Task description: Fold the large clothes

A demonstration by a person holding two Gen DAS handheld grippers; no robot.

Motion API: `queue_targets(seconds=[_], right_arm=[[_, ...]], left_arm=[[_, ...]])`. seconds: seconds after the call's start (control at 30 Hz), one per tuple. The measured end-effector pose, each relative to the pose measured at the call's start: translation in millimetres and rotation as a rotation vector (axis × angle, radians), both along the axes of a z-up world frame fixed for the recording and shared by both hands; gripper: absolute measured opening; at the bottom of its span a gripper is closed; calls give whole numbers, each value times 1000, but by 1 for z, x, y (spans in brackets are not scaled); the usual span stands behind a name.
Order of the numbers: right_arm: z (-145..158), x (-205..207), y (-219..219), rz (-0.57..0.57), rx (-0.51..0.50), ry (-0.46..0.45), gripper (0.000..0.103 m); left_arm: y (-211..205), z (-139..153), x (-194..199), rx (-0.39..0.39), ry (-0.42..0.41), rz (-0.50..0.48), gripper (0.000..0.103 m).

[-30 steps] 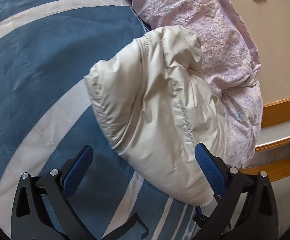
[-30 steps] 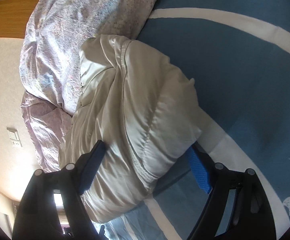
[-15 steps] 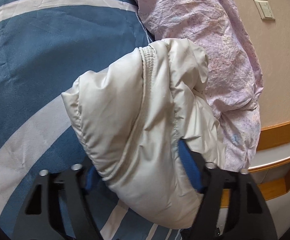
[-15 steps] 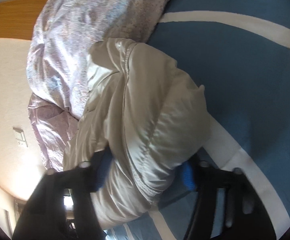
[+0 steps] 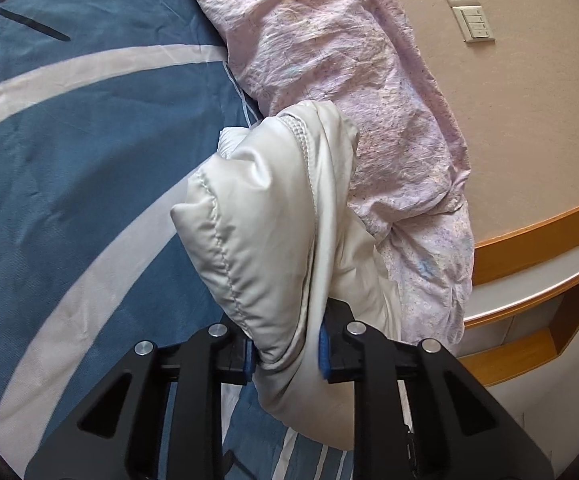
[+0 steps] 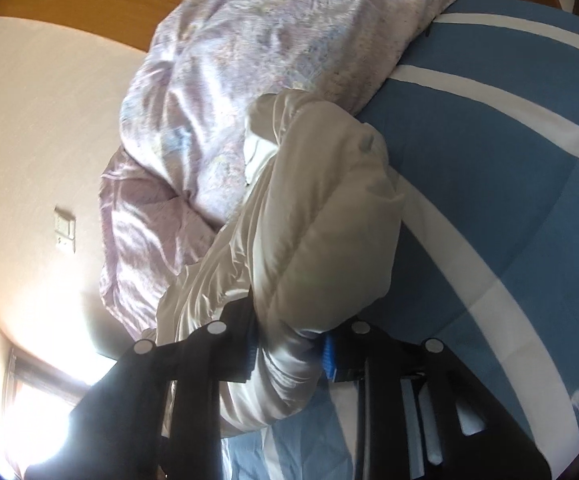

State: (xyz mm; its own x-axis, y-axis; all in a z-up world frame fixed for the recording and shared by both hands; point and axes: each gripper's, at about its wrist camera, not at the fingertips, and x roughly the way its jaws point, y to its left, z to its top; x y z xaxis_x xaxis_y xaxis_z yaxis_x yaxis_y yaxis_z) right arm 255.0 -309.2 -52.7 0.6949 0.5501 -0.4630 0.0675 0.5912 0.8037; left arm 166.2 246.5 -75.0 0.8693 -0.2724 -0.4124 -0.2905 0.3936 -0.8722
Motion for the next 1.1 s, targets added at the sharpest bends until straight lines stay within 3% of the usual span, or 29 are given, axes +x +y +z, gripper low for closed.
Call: queue_targets(seconds=[0.43,0.7,0.8,0.93,0.97,1.1], right_arm=[[-6,-63,6,71,-28,26,25],[-7,-76,13,63,-111,28,28],[-11,-78,14,50,-169,48,38],[-10,-87,12,13,-242,51,54],[-8,-90,12,-6,-272,48,59],[11,-105,11,-133,-435,13,69]], left_arm=[[10,-6,-65,4,34,-8,22],[9,-12,-77,31,69,-9,24],[9,-18,-78,27,103,-9,31],[10,-21,-82,44,129,-1,52],[10,-21,-83,50,125,2,60],[9,-18,-88,81,97,5,72]])
